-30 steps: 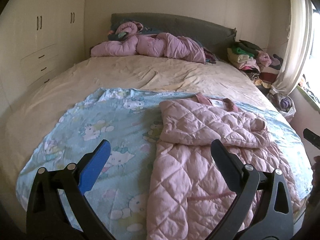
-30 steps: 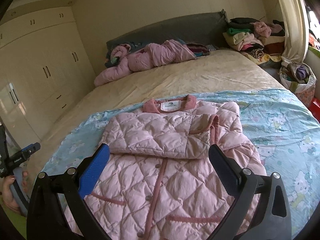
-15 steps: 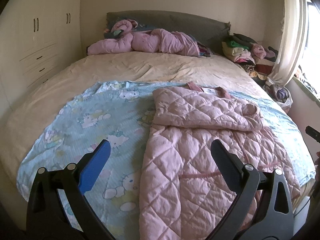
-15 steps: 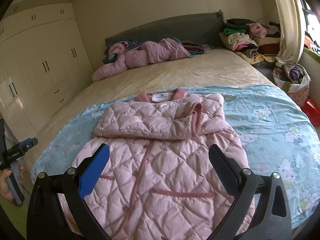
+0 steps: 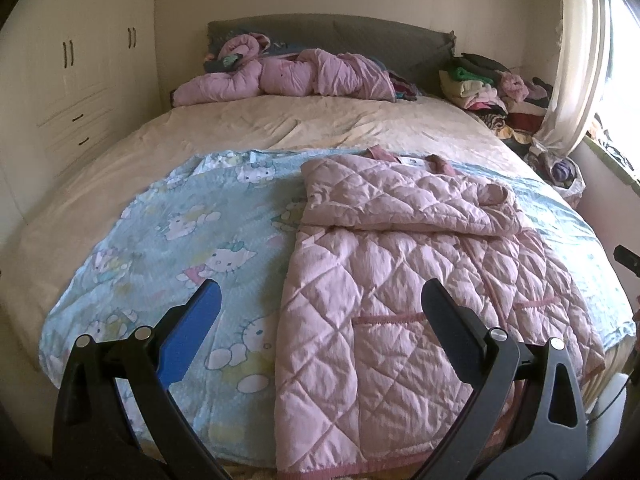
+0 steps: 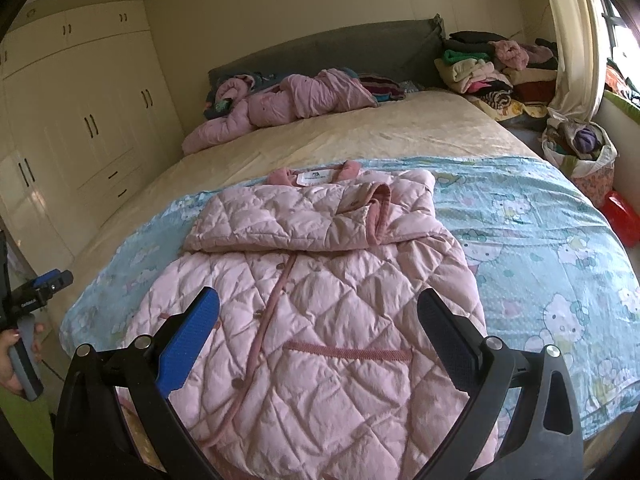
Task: Fold large clothes
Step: 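Move both tools back toward the ribbed jacket hem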
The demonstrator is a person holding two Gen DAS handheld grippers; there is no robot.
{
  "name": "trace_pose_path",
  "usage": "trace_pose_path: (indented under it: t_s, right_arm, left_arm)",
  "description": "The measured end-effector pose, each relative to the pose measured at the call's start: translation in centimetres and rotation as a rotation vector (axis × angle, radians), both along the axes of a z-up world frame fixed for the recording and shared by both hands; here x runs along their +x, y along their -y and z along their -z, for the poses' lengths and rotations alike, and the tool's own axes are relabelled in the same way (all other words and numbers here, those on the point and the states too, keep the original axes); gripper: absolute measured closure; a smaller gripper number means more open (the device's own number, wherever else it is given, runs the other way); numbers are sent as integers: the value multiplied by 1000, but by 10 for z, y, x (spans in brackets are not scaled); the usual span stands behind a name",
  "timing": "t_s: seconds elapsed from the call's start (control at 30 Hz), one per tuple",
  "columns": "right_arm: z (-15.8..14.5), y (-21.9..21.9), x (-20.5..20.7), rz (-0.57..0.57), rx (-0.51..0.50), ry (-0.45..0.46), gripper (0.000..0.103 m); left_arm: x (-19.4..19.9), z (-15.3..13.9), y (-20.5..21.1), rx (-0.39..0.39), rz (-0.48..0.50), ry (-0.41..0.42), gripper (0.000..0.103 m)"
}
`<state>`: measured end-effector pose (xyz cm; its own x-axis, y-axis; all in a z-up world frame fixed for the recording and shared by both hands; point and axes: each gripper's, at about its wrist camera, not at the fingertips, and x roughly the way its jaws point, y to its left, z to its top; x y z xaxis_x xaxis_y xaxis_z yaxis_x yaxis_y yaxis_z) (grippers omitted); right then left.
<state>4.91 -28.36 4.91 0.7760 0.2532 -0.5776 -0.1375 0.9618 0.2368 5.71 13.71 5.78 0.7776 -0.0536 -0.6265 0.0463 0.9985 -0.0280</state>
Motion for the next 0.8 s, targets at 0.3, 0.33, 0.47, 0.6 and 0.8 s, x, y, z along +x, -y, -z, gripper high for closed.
trace_pose_path:
  t_s: [0.3, 0.33, 0.47, 0.6, 0.8]
  right_arm:
    - [11, 9, -12, -5, 2, -28, 4]
    - [13, 10, -12, -5, 3, -31, 4]
    - [19, 17, -15, 1, 11, -45, 4]
    - [24, 24, -20, 10, 13, -56, 4]
    - [33, 34, -27, 15, 15, -76, 4]
  left_arm:
    - [-12, 23, 7, 29, 5, -47, 9]
    - [-14, 25, 8, 31, 4, -46, 9]
    - [-17, 36, 8, 36, 2, -69, 9]
    - [-18, 47, 7, 50, -4, -99, 9]
    - [-18, 66, 4, 45, -11, -150, 9]
